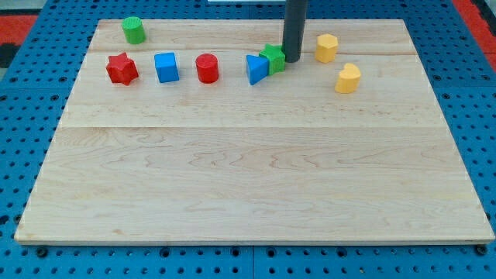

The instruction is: Push the green star towards center top of the board

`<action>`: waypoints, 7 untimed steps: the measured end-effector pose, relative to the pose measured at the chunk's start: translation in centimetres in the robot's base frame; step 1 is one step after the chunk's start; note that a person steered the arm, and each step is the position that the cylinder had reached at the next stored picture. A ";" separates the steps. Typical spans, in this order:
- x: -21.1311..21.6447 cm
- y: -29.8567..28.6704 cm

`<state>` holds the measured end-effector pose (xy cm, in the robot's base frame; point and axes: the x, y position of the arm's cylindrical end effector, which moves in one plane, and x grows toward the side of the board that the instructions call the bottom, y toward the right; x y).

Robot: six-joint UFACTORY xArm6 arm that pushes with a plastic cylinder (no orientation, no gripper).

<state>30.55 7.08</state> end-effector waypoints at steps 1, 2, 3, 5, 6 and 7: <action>1.8 -0.5; 0.2 -3.8; -2.6 -6.4; -0.8 -6.5; -2.2 -11.0; -3.0 -10.5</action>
<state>27.52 -3.40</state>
